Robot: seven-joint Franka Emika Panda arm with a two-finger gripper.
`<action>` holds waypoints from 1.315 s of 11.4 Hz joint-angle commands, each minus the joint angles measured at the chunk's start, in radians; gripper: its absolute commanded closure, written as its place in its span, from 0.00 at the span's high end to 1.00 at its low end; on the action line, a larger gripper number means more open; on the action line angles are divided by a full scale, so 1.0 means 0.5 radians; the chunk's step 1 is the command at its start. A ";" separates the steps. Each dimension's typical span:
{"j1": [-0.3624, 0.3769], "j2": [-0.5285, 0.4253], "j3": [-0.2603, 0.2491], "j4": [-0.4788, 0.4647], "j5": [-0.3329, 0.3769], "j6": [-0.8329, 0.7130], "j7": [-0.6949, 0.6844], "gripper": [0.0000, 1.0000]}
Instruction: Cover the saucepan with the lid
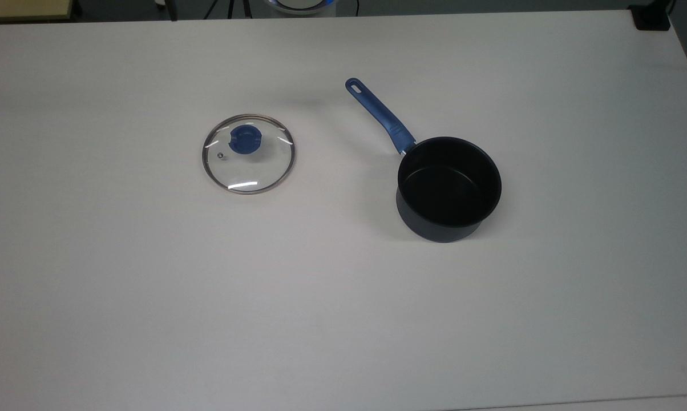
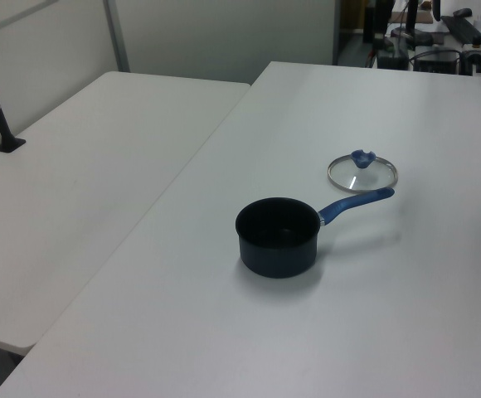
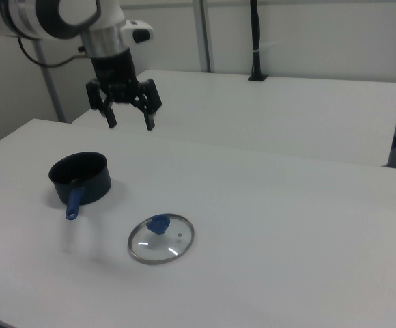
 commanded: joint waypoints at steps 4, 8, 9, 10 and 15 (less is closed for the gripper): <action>0.028 0.031 0.099 -0.673 -0.129 0.580 0.748 1.00; 0.010 0.289 0.133 -0.671 -0.276 0.735 0.772 0.97; -0.008 0.332 0.133 -0.677 -0.286 0.781 0.772 0.97; -0.033 0.384 0.130 -0.677 -0.289 0.849 0.775 0.97; -0.067 0.538 0.133 -0.677 -0.255 0.941 0.799 1.00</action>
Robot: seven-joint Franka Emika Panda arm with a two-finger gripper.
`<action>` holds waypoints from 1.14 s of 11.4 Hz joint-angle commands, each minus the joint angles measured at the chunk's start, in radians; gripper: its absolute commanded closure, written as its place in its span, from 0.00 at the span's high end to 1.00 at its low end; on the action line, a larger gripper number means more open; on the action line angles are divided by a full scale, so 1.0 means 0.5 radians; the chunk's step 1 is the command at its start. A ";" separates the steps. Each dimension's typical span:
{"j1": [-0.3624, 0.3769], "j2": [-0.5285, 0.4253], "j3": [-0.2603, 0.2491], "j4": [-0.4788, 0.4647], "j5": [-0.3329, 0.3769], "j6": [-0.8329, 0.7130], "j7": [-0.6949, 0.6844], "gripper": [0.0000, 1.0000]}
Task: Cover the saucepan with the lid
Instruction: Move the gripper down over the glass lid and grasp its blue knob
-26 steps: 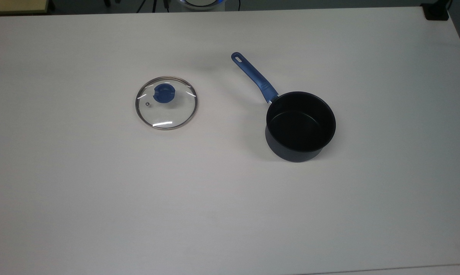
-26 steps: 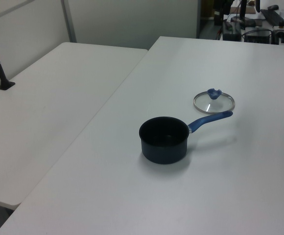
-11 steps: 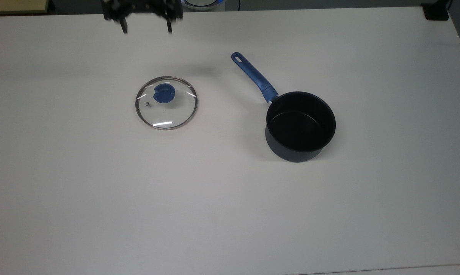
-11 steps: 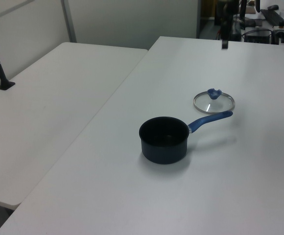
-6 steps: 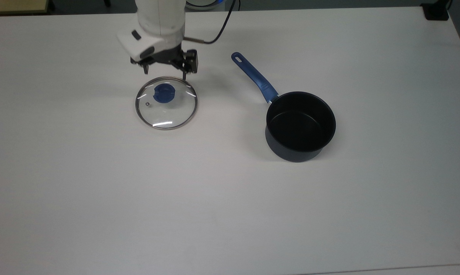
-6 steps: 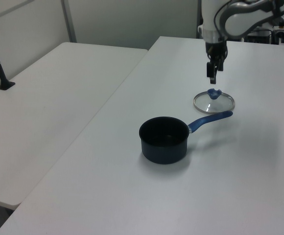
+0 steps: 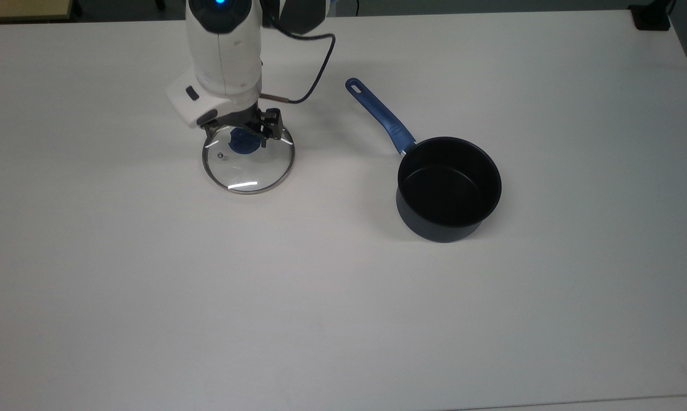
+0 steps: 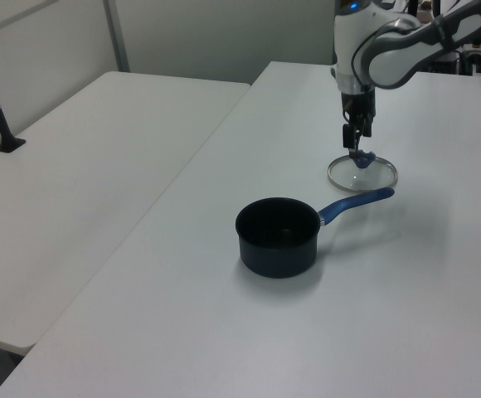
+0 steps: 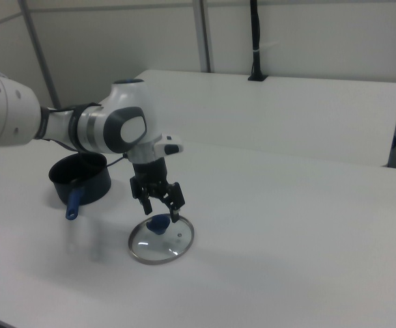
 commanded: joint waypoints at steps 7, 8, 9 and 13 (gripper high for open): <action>0.006 0.078 0.082 -0.045 -0.004 0.058 0.104 0.63; 0.006 0.078 0.082 -0.045 -0.004 0.058 0.107 0.45; 0.006 0.078 0.085 -0.042 -0.001 0.058 0.120 0.42; 0.003 0.033 0.110 -0.023 -0.001 -0.013 0.144 0.37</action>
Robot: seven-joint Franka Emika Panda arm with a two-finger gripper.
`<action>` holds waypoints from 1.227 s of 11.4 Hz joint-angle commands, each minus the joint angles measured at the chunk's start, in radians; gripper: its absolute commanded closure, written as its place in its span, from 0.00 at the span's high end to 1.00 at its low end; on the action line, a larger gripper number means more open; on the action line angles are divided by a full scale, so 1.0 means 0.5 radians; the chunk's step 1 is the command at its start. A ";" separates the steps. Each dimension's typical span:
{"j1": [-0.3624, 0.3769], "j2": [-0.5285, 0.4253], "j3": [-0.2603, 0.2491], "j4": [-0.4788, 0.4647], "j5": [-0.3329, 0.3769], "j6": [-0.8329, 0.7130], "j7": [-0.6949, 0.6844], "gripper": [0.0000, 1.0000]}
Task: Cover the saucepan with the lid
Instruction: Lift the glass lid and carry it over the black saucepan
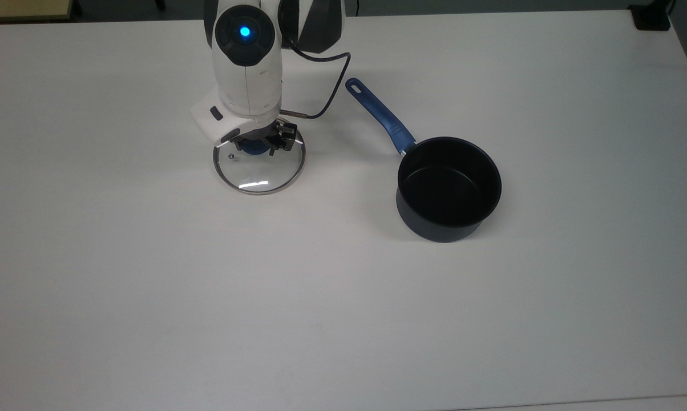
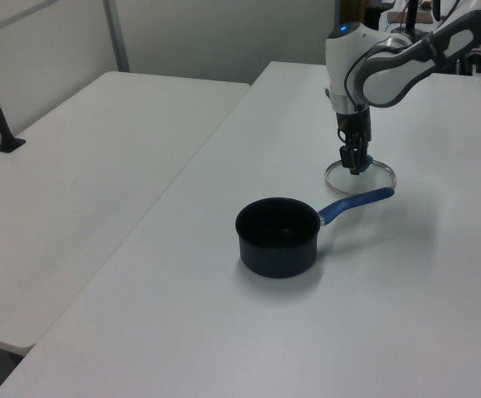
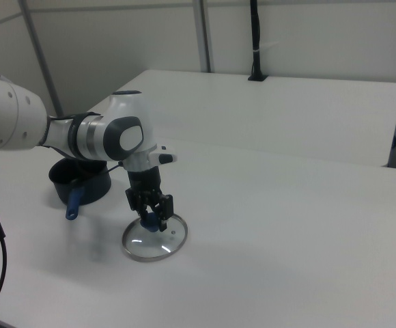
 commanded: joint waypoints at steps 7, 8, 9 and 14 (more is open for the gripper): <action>0.065 -0.099 0.445 0.670 0.038 -0.473 0.695 0.37; 0.096 0.008 0.522 0.762 0.014 -0.473 0.901 0.37; 0.181 0.125 0.535 0.884 -0.023 -0.473 1.046 0.37; 0.403 0.371 0.535 1.213 -0.066 -0.467 1.427 0.37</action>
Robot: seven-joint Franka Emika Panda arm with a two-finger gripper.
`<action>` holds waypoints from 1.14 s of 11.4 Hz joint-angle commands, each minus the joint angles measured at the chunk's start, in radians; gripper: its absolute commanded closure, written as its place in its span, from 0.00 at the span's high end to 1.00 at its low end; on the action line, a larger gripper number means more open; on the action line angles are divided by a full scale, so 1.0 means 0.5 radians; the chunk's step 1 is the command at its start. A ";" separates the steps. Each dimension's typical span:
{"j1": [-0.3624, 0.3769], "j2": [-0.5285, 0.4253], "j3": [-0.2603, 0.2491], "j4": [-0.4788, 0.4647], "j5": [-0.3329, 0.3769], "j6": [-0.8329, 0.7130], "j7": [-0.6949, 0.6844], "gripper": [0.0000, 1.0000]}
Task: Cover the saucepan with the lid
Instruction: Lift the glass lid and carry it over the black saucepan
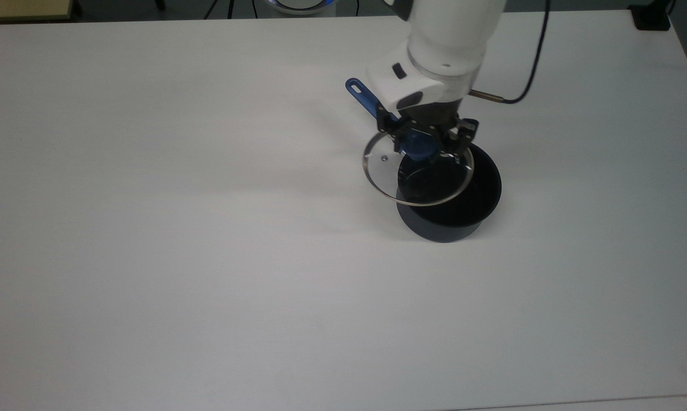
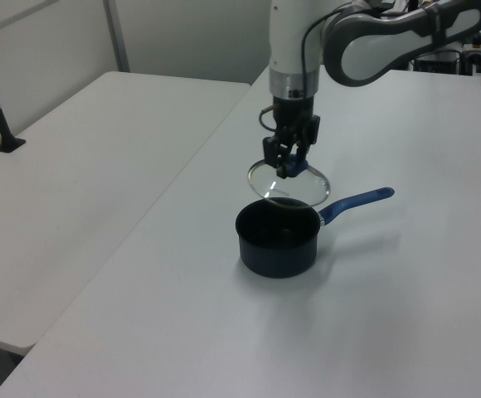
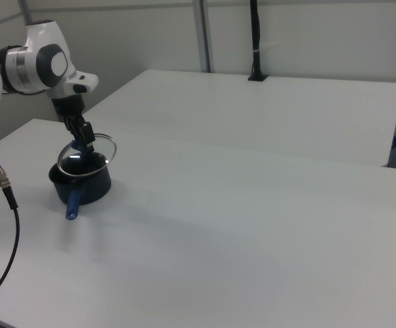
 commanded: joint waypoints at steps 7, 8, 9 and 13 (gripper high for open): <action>0.198 0.175 -0.009 0.183 -0.086 -0.032 0.229 0.37; 0.204 0.175 -0.009 0.180 -0.089 -0.032 0.241 0.37; 0.204 0.197 -0.009 0.180 -0.089 -0.029 0.263 0.37; 0.207 0.243 -0.009 0.180 -0.095 -0.014 0.275 0.37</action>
